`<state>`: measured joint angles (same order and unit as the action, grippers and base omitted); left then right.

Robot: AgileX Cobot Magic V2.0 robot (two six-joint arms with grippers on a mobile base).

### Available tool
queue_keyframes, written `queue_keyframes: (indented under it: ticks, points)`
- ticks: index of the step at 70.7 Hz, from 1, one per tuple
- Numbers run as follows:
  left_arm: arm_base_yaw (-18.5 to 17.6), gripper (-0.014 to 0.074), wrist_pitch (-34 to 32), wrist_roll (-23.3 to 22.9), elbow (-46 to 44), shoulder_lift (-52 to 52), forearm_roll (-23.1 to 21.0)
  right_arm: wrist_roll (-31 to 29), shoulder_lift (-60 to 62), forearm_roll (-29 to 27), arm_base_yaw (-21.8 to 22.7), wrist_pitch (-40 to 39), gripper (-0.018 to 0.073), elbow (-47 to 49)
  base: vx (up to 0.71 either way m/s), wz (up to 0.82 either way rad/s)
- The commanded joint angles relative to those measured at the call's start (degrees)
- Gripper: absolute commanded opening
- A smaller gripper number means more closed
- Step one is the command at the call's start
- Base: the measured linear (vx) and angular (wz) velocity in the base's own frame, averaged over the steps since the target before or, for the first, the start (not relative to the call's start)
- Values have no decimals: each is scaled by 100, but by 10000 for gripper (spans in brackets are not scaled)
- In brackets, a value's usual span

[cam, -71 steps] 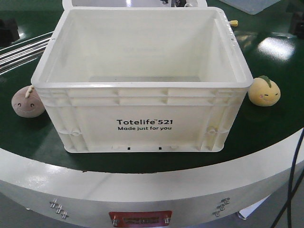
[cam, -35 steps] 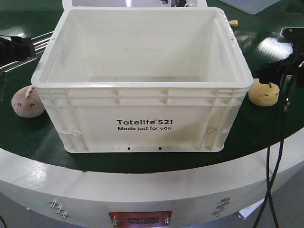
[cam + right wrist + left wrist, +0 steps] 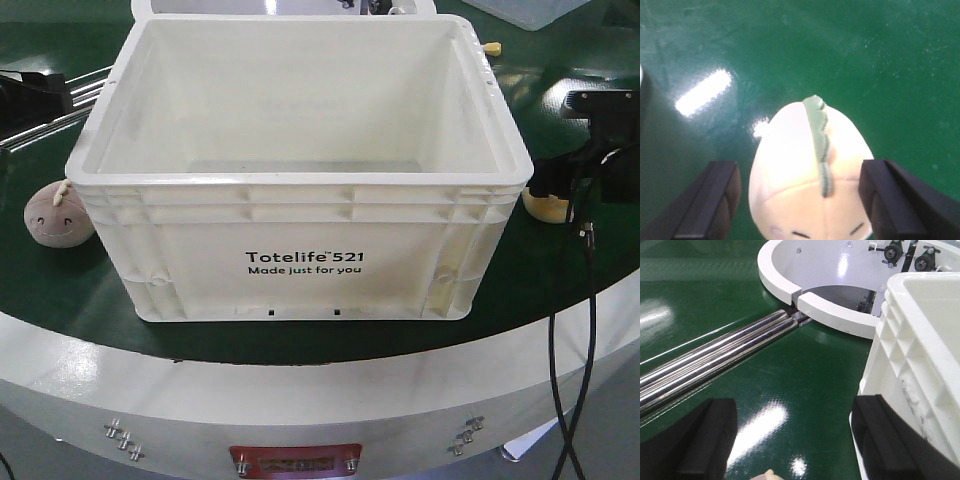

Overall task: Place moving items into box and shelve
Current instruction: 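Lower both grippers onto the plush toys beside the tote and grasp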

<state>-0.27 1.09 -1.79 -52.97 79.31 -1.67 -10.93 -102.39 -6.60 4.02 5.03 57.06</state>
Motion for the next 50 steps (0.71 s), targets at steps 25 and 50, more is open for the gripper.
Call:
queue_keyframes:
  ticks: [25,50]
  points:
    - [4,576,-535,10,-209,-185,-3,-16,-265,32,34,-188,317,181,0,0]
    - [237,576,-529,-4,-209,-185,-21,-22,-265,32,34,63,-17,181,0,0]
